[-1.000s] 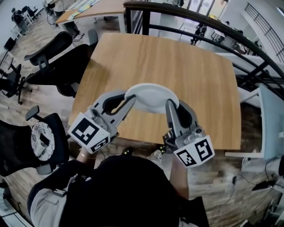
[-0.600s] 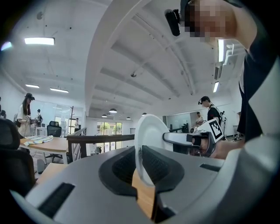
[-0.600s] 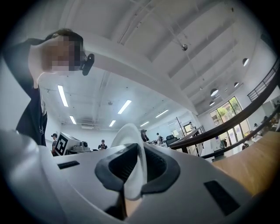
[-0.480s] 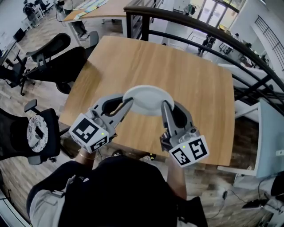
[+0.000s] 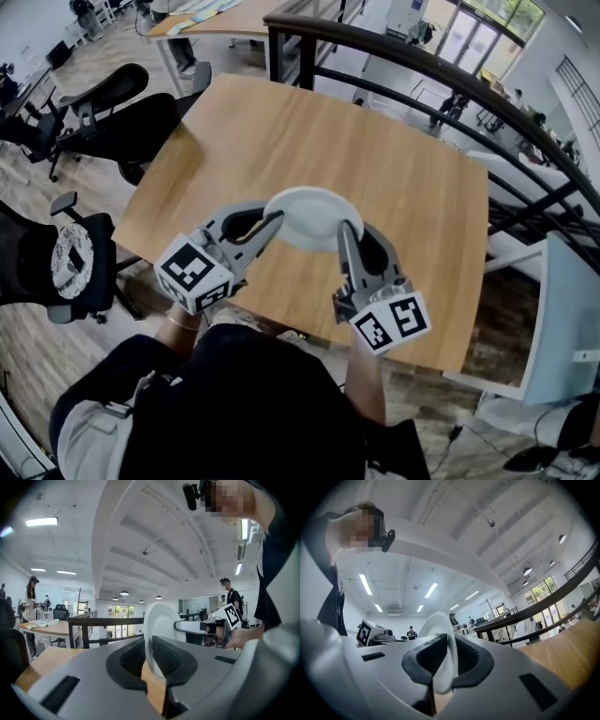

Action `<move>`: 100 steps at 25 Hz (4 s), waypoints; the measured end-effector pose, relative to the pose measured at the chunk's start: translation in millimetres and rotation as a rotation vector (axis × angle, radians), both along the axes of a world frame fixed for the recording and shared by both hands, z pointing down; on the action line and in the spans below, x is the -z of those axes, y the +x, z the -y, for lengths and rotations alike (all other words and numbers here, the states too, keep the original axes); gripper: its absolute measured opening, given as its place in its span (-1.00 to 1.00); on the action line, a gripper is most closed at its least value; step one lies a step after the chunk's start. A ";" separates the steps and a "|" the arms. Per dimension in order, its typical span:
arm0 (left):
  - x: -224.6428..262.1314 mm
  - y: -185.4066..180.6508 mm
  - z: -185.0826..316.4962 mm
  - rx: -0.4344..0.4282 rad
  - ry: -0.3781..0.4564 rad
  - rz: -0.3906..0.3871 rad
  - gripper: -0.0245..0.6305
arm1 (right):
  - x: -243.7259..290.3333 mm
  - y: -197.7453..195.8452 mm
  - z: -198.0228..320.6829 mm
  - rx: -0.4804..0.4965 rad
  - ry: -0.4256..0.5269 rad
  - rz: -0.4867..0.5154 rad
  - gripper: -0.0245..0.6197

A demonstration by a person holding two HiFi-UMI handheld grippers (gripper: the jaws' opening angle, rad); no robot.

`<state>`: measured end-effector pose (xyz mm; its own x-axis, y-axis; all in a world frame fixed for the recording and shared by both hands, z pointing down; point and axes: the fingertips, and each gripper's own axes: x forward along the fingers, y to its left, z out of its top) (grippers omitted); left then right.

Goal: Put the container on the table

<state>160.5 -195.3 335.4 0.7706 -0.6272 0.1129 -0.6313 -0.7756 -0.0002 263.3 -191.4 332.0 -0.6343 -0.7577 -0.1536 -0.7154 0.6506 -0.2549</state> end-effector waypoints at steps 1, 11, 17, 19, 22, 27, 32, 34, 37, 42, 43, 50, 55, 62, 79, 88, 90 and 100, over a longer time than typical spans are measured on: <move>-4.1 3.9 1.6 0.005 -0.011 0.000 -0.78 | -4.1 4.0 2.1 0.002 -0.004 -0.005 -0.85; -62.7 18.5 39.6 -0.005 -0.133 0.054 -0.78 | -68.2 16.2 35.4 -0.045 -0.157 -0.042 -0.85; -96.3 15.2 64.7 -0.030 -0.192 0.079 -0.78 | -101.8 12.4 61.6 -0.077 -0.252 -0.104 -0.85; -106.9 11.1 73.5 -0.033 -0.213 0.083 -0.78 | -111.2 8.0 68.9 -0.086 -0.286 -0.123 -0.85; -123.6 5.7 83.2 -0.047 -0.241 0.101 -0.78 | -129.7 1.9 77.8 -0.104 -0.336 -0.159 -0.84; -149.6 -1.9 102.5 -0.035 -0.301 0.107 -0.78 | -157.3 -5.1 95.2 -0.111 -0.416 -0.200 -0.81; -175.4 -0.1 117.2 -0.039 -0.355 0.137 -0.78 | -184.2 -3.7 109.5 -0.119 -0.489 -0.224 -0.80; -184.9 -1.8 124.2 -0.037 -0.373 0.142 -0.78 | -195.1 -4.8 115.8 -0.117 -0.513 -0.231 -0.79; -199.3 -4.0 132.0 -0.031 -0.400 0.151 -0.78 | -211.1 -6.0 122.6 -0.116 -0.552 -0.244 -0.76; -220.8 -9.0 140.0 -0.017 -0.449 0.172 -0.78 | -233.5 -10.2 128.2 -0.093 -0.618 -0.254 -0.73; -224.4 -9.0 141.9 -0.014 -0.456 0.179 -0.78 | -236.7 -9.8 130.0 -0.092 -0.627 -0.255 -0.72; -242.9 -6.0 153.5 0.008 -0.474 0.218 -0.78 | -258.2 -7.0 140.7 -0.076 -0.675 -0.264 -0.64; -254.7 -6.4 163.6 0.030 -0.482 0.232 -0.76 | -266.5 -8.2 150.7 -0.055 -0.694 -0.272 -0.57; -267.4 -7.7 176.5 0.071 -0.500 0.257 -0.68 | -277.8 -6.2 164.1 -0.045 -0.711 -0.289 -0.57; -292.8 -10.4 180.9 0.115 -0.546 0.331 -0.45 | -297.9 -5.7 169.1 -0.062 -0.741 -0.320 -0.43; -284.1 -12.2 179.3 0.119 -0.545 0.305 -0.44 | -294.4 1.5 171.0 -0.092 -0.730 -0.325 -0.39; -280.2 -11.5 178.9 0.116 -0.537 0.300 -0.44 | -290.4 1.5 171.3 -0.096 -0.722 -0.319 -0.39; -240.1 -10.2 174.9 0.138 -0.472 0.238 -0.46 | -244.4 -2.4 171.1 -0.107 -0.617 -0.276 -0.60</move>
<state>150.3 -370.2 575.4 0.6037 -0.5595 0.5678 -0.7520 -0.6362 0.1727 260.9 -362.6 576.4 -0.5046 -0.7155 0.4832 -0.8599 0.3669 -0.3548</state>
